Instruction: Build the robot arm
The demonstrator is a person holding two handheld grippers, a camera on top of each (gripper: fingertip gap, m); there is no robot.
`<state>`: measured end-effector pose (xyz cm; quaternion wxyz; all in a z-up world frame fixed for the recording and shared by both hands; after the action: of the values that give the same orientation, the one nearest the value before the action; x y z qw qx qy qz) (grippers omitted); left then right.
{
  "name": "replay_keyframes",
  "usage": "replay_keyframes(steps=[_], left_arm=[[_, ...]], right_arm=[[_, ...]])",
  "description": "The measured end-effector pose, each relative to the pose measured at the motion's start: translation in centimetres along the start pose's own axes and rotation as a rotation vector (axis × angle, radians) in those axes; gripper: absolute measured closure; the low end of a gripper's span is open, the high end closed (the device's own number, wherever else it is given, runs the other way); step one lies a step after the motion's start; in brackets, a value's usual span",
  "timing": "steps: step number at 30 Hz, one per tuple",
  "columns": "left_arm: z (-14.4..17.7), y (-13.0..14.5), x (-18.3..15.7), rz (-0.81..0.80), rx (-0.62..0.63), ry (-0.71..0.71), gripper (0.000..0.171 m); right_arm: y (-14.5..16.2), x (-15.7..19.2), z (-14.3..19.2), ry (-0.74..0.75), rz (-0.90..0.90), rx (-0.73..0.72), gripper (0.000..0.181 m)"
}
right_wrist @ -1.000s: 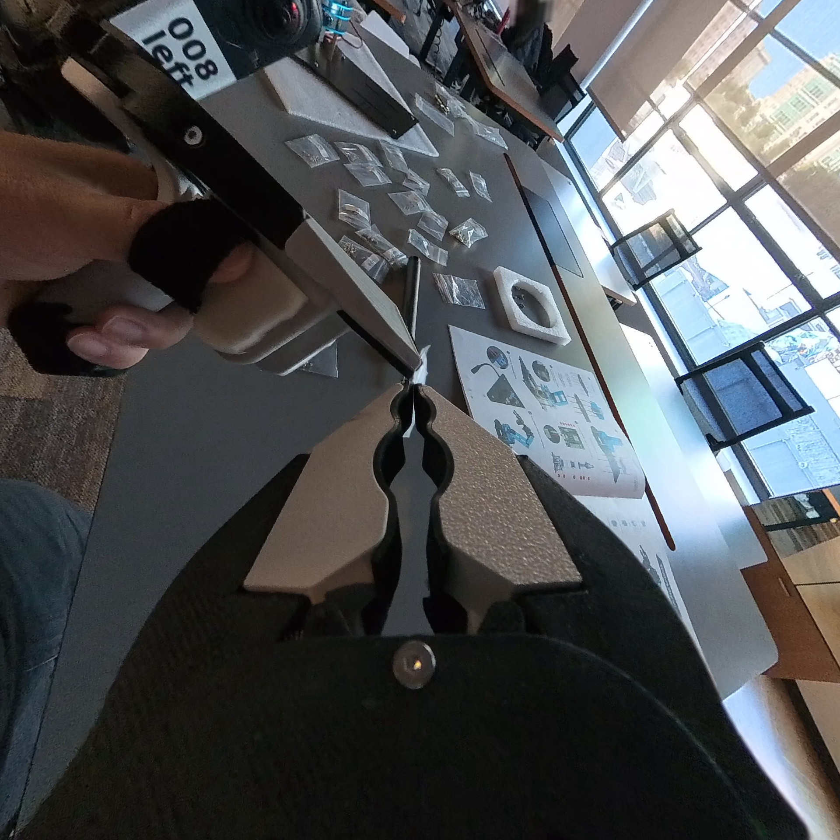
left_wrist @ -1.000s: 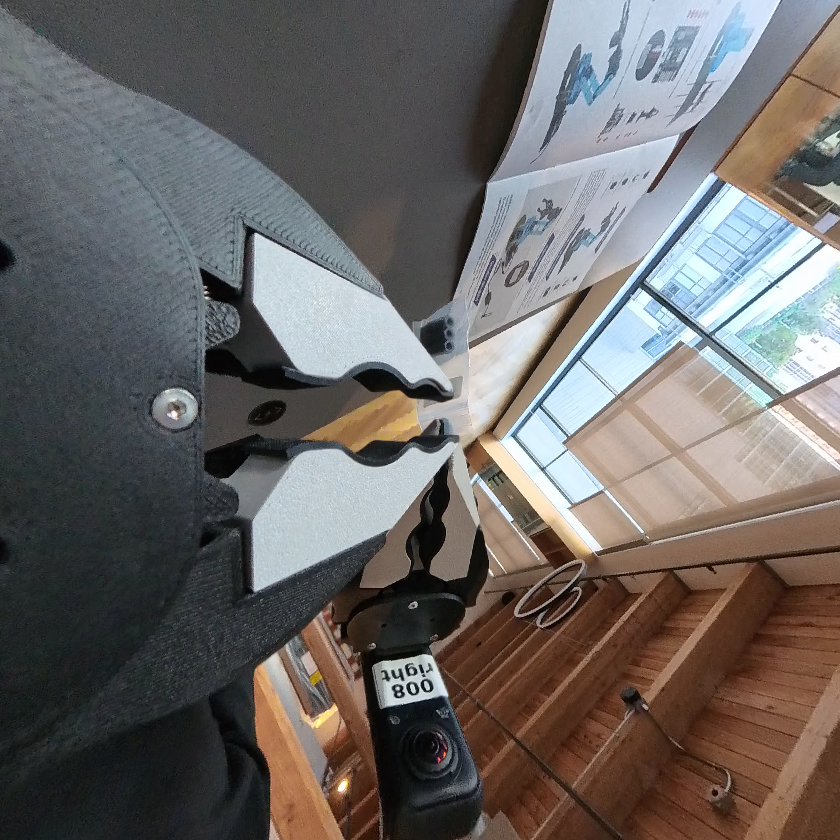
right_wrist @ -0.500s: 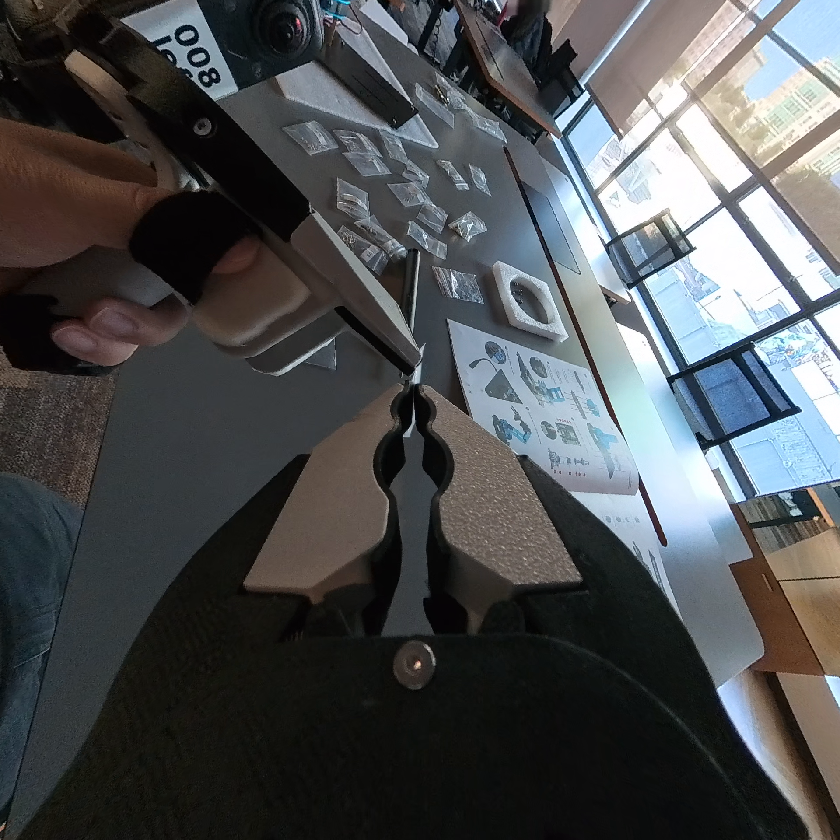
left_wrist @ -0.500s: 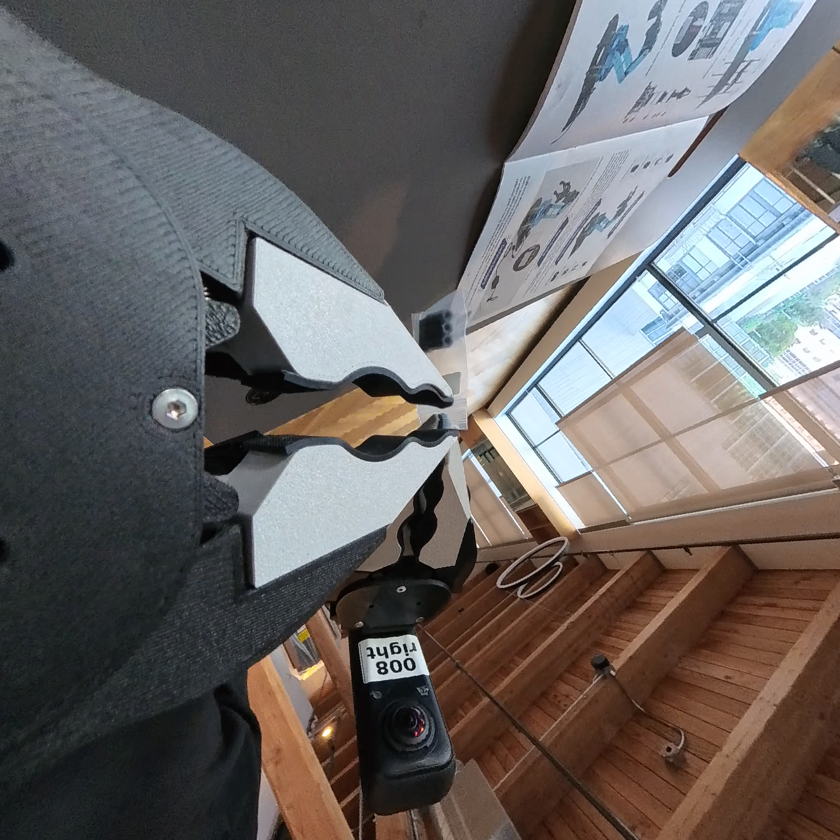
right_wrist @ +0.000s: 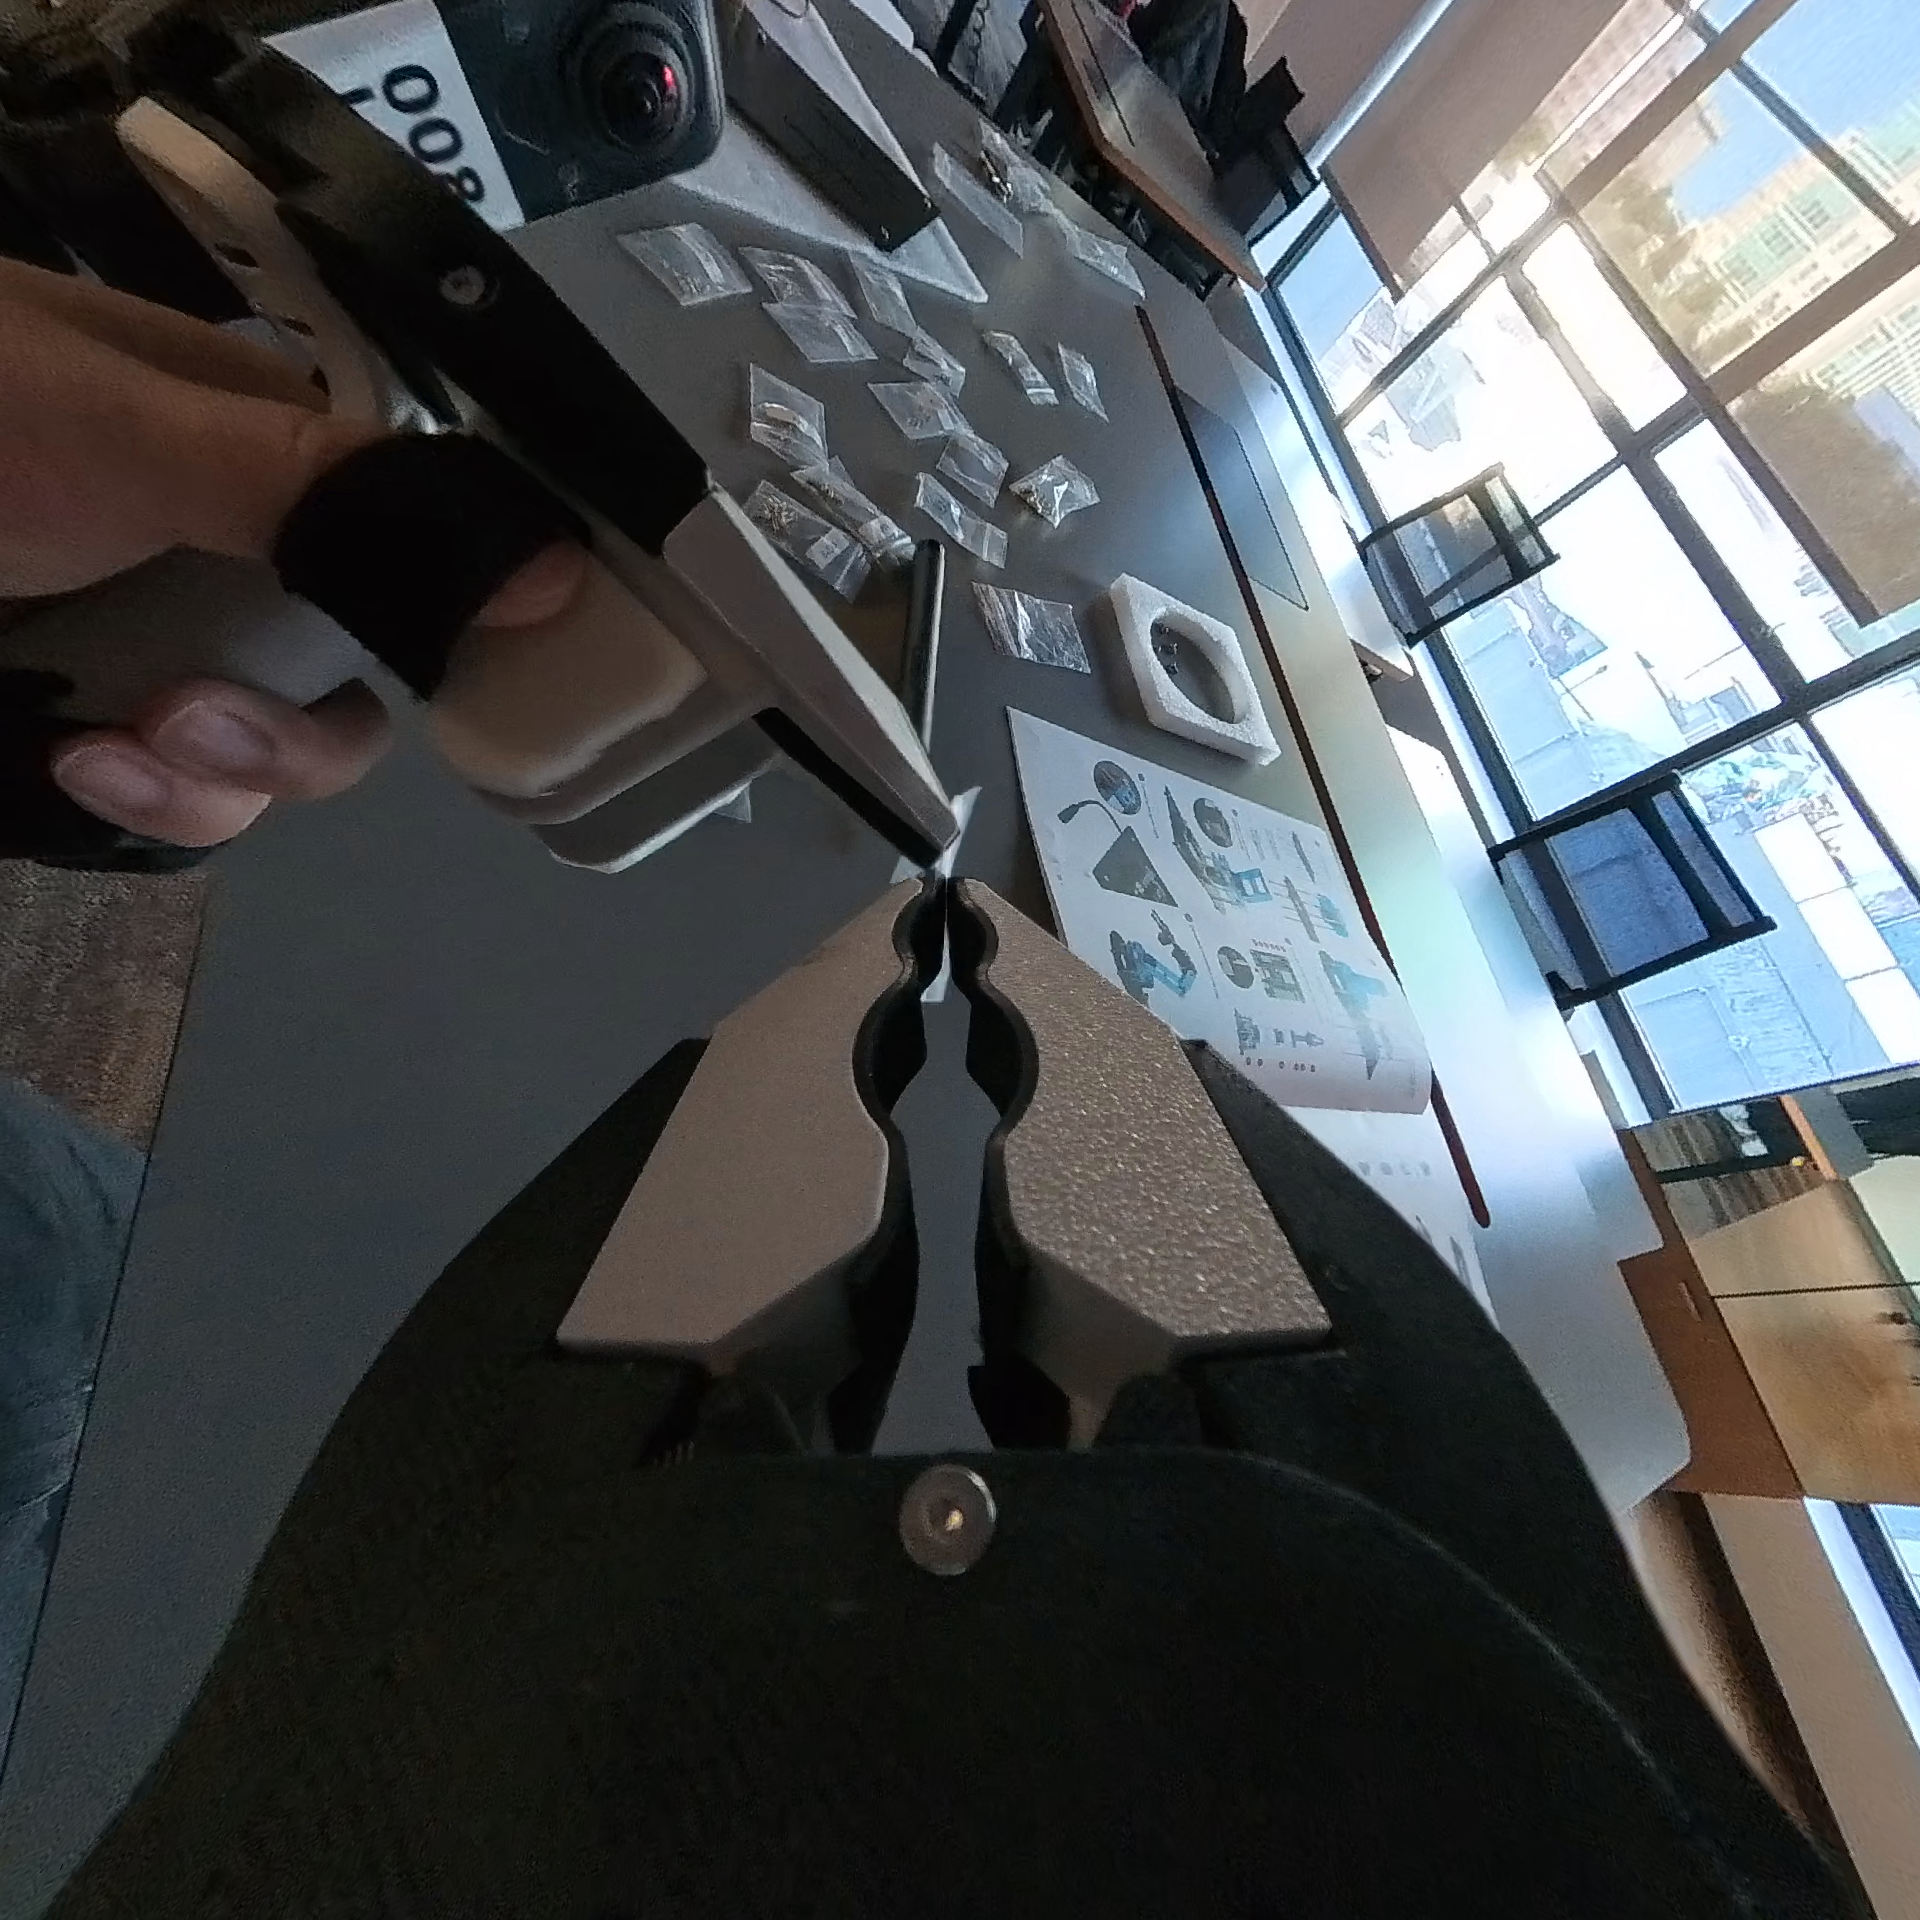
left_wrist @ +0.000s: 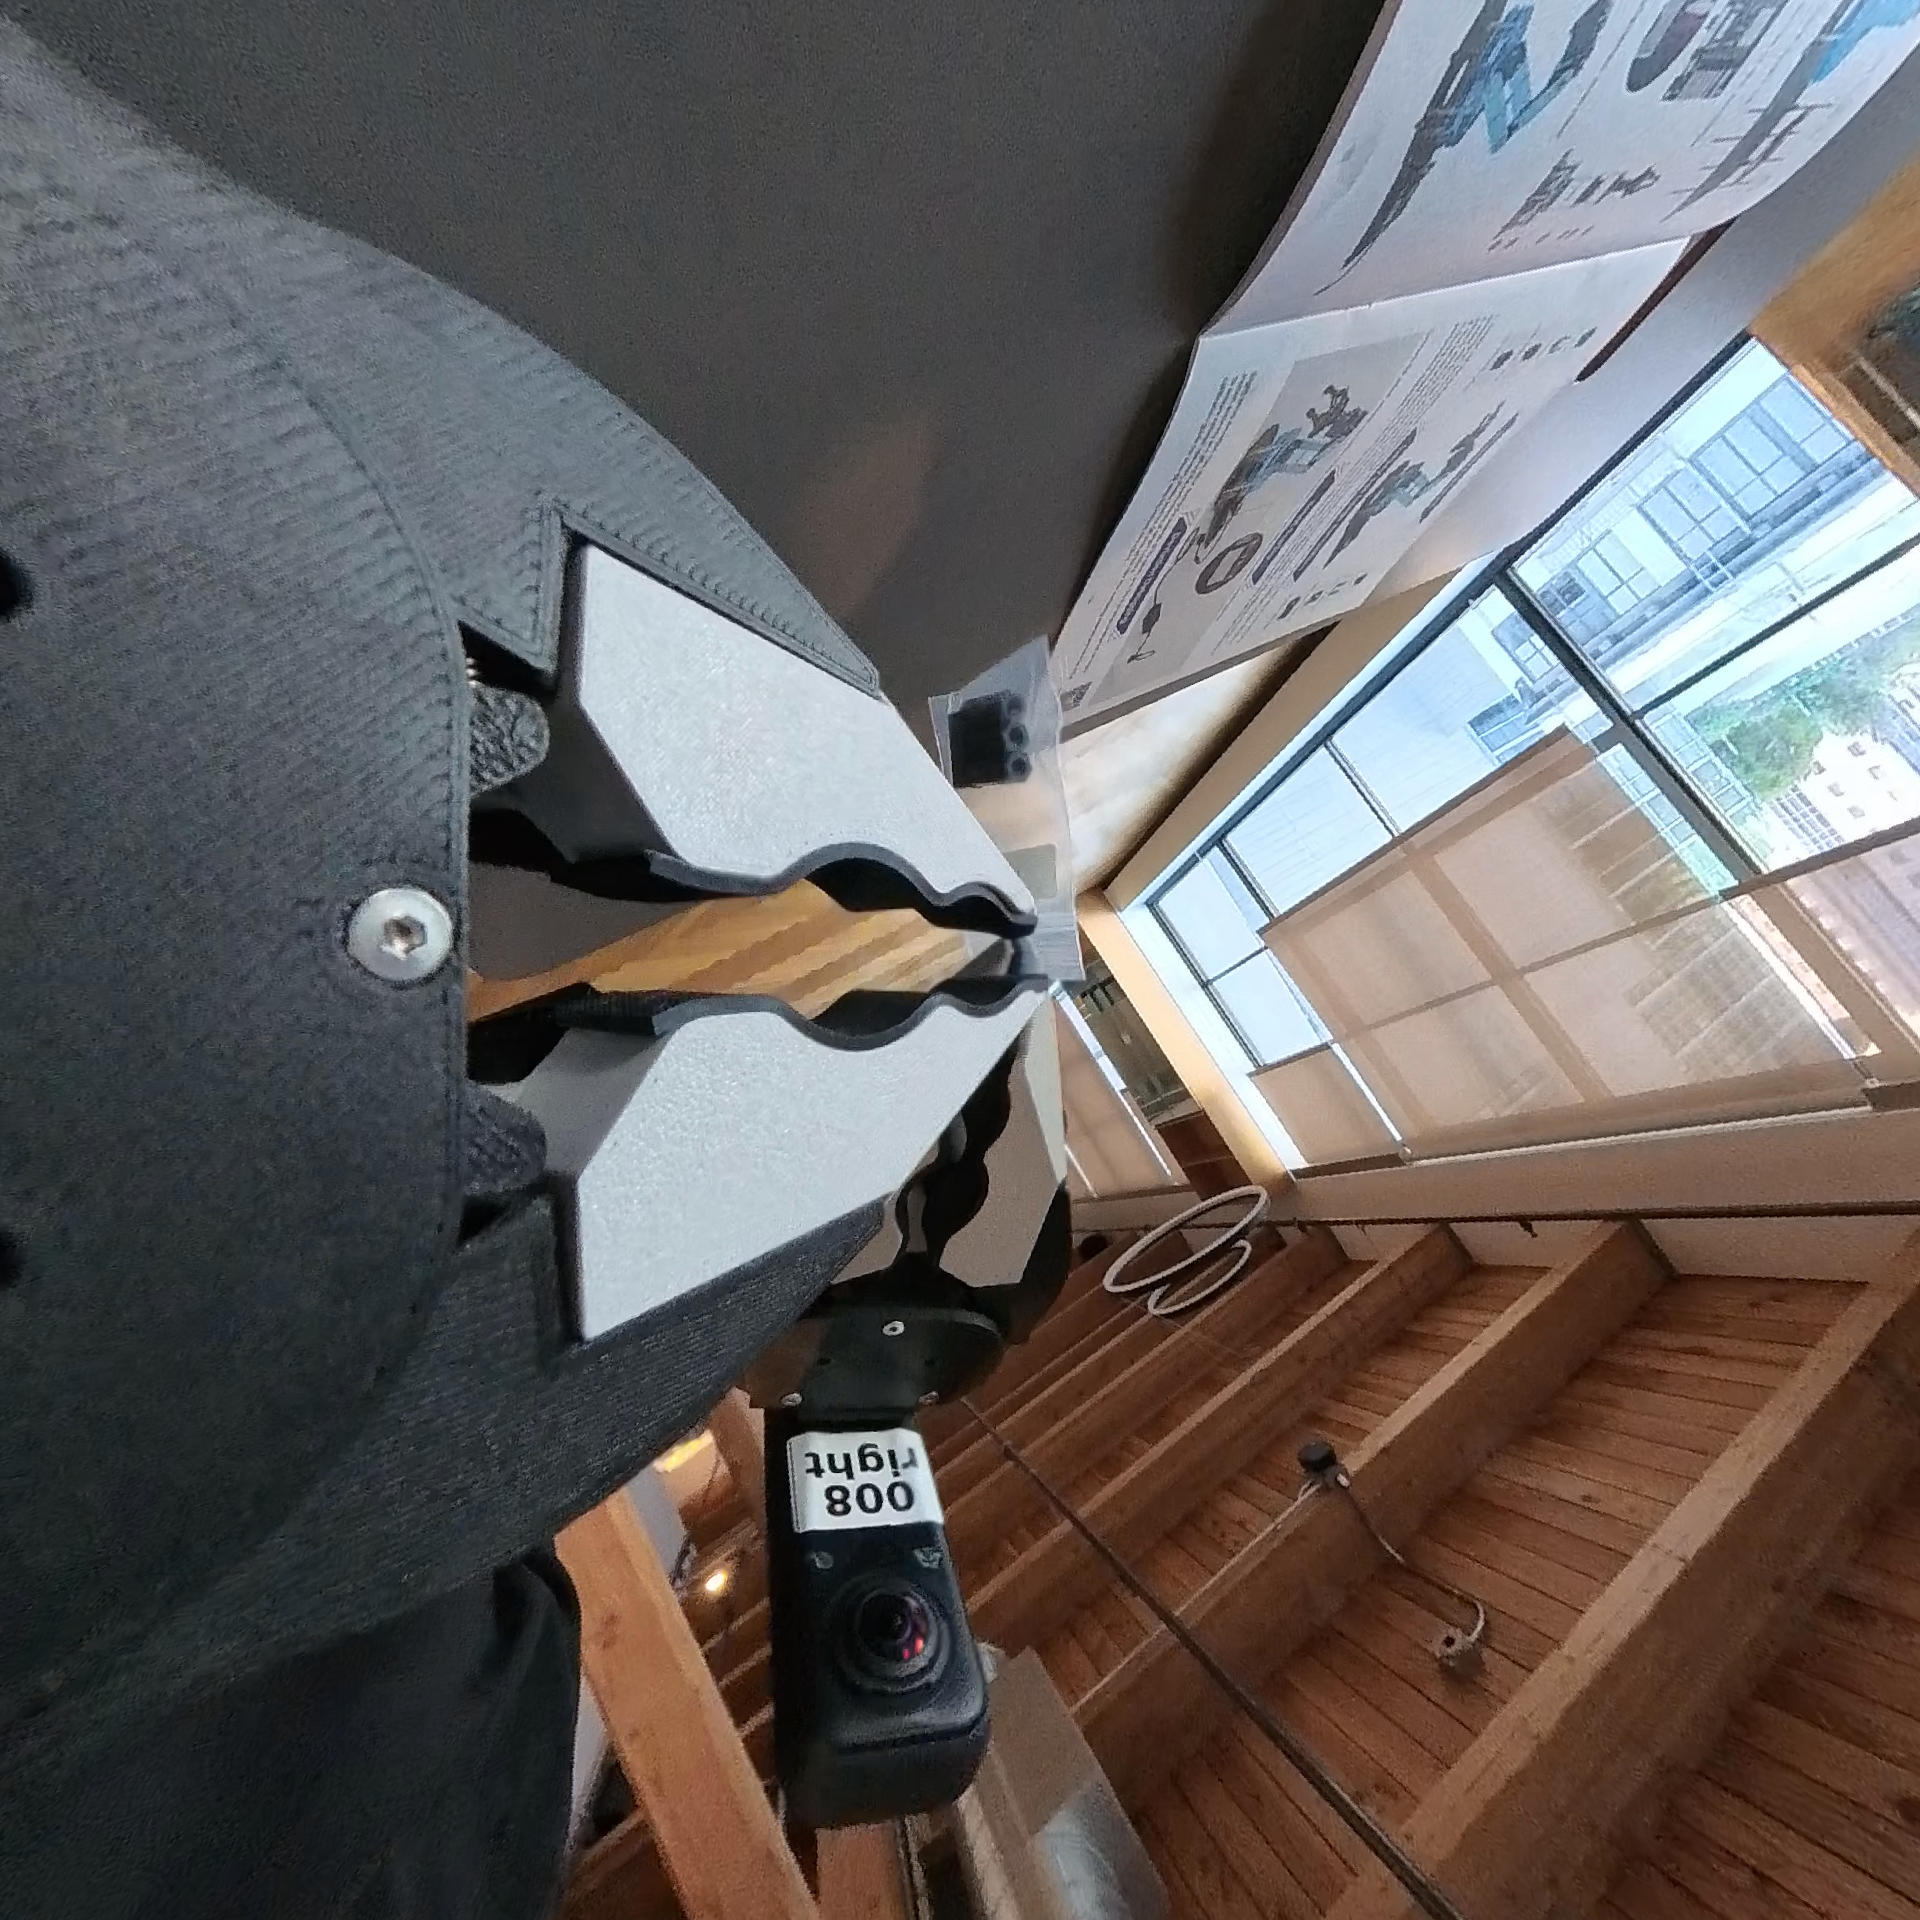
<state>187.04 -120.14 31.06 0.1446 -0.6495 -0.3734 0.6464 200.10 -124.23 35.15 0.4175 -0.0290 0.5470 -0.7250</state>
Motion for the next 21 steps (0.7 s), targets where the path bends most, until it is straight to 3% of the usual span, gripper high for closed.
replay_keyframes(steps=[21], left_arm=[[-0.31, 0.16, 0.36, 0.031, -0.044, -0.005, 0.162]], right_arm=[[0.31, -0.19, -0.01, 0.003, -0.004, 0.002, 0.181]])
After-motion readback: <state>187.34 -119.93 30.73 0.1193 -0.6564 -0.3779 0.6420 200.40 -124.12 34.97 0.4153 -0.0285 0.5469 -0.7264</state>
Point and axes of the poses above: each gripper's, where its closed fingertips meet, z back along the fingers, y out of its underside, x = y × z across the jaws, the point moved 9 cm from there along z, back along the fingers, and after that the axes turned 10 degrees about -z, right-handed, at the moved point
